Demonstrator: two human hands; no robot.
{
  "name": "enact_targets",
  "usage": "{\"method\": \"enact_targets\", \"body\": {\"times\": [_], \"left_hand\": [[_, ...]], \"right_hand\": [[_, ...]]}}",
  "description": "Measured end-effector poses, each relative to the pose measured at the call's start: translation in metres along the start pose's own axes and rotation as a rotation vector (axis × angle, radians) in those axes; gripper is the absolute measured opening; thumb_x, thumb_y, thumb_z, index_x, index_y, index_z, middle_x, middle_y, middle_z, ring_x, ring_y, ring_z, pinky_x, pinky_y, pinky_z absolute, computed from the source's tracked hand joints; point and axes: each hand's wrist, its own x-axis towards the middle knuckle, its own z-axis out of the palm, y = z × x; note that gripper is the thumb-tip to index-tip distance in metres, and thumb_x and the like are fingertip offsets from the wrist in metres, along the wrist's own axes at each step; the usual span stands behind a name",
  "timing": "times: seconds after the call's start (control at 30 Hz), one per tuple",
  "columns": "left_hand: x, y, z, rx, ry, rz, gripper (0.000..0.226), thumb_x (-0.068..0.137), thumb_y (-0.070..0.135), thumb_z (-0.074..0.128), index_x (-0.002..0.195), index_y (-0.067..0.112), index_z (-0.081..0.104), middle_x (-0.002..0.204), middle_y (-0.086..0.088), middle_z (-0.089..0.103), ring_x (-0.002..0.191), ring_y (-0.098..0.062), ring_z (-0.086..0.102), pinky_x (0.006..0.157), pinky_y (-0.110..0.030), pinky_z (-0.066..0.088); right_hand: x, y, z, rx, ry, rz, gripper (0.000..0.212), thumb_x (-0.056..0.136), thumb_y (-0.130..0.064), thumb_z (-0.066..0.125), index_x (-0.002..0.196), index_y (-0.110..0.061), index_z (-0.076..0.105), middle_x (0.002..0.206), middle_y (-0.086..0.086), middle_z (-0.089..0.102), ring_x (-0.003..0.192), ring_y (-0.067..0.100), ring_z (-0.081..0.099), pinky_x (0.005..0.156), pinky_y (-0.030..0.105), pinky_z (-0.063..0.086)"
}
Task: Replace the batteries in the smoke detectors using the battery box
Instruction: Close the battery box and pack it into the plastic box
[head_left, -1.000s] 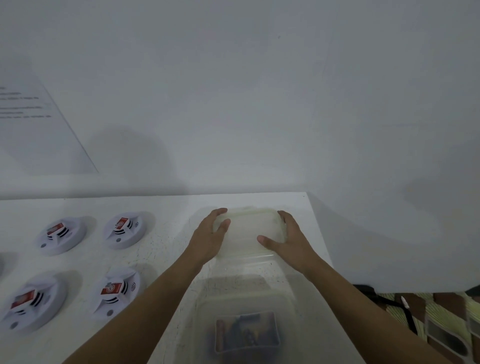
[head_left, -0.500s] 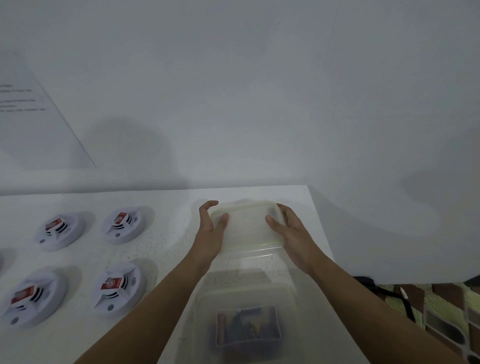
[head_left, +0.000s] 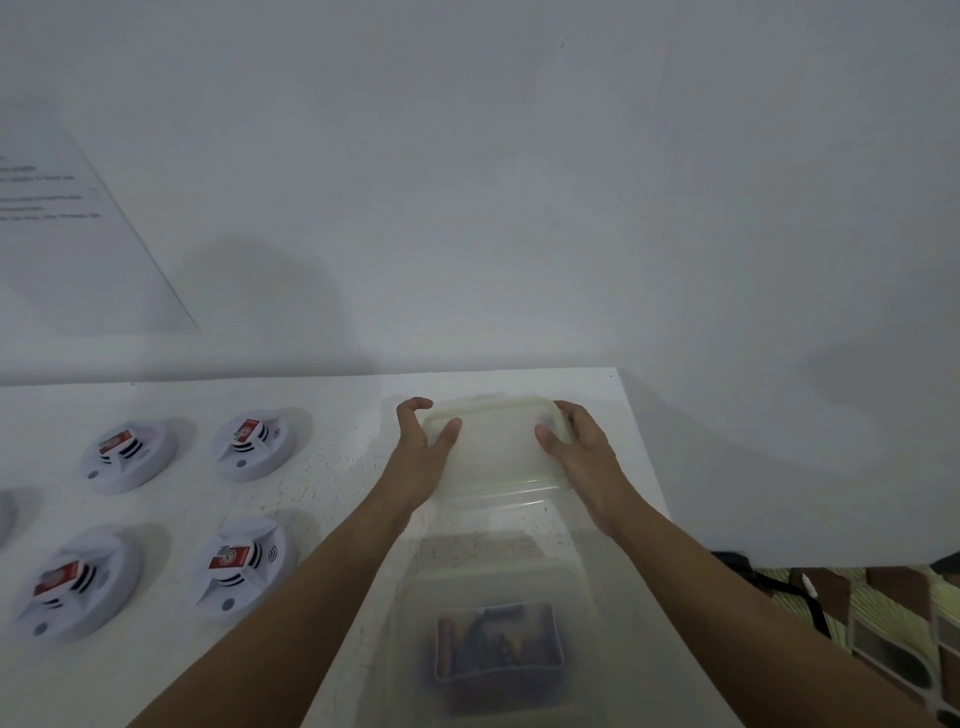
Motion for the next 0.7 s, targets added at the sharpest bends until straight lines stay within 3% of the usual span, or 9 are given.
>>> {"method": "enact_targets", "body": {"times": [0.1,0.17,0.23,0.33,0.43,0.5,0.57,0.63,0.7], "left_hand": [[-0.001,-0.001,-0.012,-0.093,0.027,-0.094,0.044,0.097,0.047,0.056,0.127,0.015,0.054,0.120,-0.002,0.061,0.098,-0.017,0.063,0.078,-0.034,0.056],[-0.004,-0.008,-0.018,-0.152,0.047,-0.097,0.041,0.095,0.038,0.064,0.126,0.011,0.061,0.120,-0.005,0.066,0.103,-0.021,0.066,0.090,-0.040,0.058],[-0.012,-0.013,-0.019,-0.221,0.065,-0.081,0.039,0.093,0.023,0.069,0.130,0.011,0.062,0.120,-0.004,0.069,0.105,-0.021,0.067,0.092,-0.037,0.058],[-0.022,-0.017,-0.013,-0.335,0.105,-0.054,0.042,0.090,0.015,0.072,0.131,0.013,0.063,0.116,0.001,0.071,0.100,-0.013,0.068,0.073,-0.024,0.060],[-0.025,-0.015,-0.011,-0.414,0.141,-0.089,0.047,0.087,0.013,0.075,0.133,0.011,0.061,0.114,0.000,0.069,0.098,-0.014,0.066,0.066,-0.023,0.059],[-0.024,-0.014,-0.011,-0.448,0.156,-0.114,0.046,0.086,0.010,0.076,0.130,0.008,0.062,0.112,-0.002,0.069,0.098,-0.019,0.067,0.067,-0.026,0.059],[-0.025,-0.015,-0.010,-0.476,0.155,-0.127,0.043,0.086,0.010,0.076,0.126,0.006,0.064,0.115,-0.004,0.071,0.103,-0.022,0.068,0.075,-0.032,0.060],[-0.026,-0.017,-0.008,-0.491,0.149,-0.147,0.042,0.086,0.011,0.075,0.126,0.006,0.065,0.115,-0.001,0.071,0.106,-0.022,0.066,0.082,-0.034,0.059],[-0.025,-0.019,-0.008,-0.469,0.131,-0.165,0.042,0.088,0.016,0.074,0.128,0.007,0.065,0.119,0.000,0.070,0.109,-0.022,0.065,0.086,-0.035,0.058]], "right_hand": [[-0.002,-0.003,-0.004,-0.073,0.100,-0.017,0.044,0.094,-0.034,0.068,0.134,-0.024,0.053,0.133,-0.002,0.054,0.124,0.018,0.052,0.105,0.042,0.046],[-0.003,0.001,-0.006,-0.066,0.139,-0.018,0.042,0.092,-0.037,0.070,0.129,-0.024,0.057,0.125,-0.002,0.059,0.115,0.019,0.059,0.095,0.040,0.051],[-0.005,0.005,-0.008,-0.003,0.156,-0.001,0.039,0.090,-0.040,0.072,0.125,-0.025,0.062,0.121,-0.002,0.064,0.109,0.020,0.064,0.085,0.036,0.054],[-0.011,0.007,-0.006,-0.022,0.151,-0.024,0.046,0.090,-0.049,0.067,0.129,-0.024,0.064,0.122,-0.006,0.067,0.112,0.019,0.066,0.095,0.039,0.054],[-0.012,0.006,0.000,-0.098,0.108,-0.031,0.070,0.083,-0.065,0.055,0.139,-0.023,0.058,0.137,-0.006,0.063,0.128,0.017,0.058,0.112,0.044,0.044],[-0.013,0.002,0.001,-0.141,0.118,-0.029,0.060,0.095,-0.053,0.053,0.144,-0.019,0.053,0.144,-0.004,0.057,0.134,0.017,0.051,0.116,0.041,0.038],[-0.011,0.003,0.001,-0.122,0.139,0.008,0.045,0.102,-0.038,0.052,0.142,-0.017,0.056,0.142,-0.007,0.057,0.126,0.012,0.053,0.110,0.031,0.039],[-0.011,0.005,0.002,-0.091,0.135,0.040,0.032,0.103,-0.037,0.052,0.123,-0.018,0.067,0.125,-0.005,0.066,0.109,0.013,0.056,0.098,0.027,0.042],[-0.010,0.009,0.003,-0.078,0.133,0.051,0.038,0.101,-0.042,0.053,0.123,-0.014,0.067,0.126,-0.005,0.067,0.115,0.018,0.061,0.107,0.034,0.044]]}}
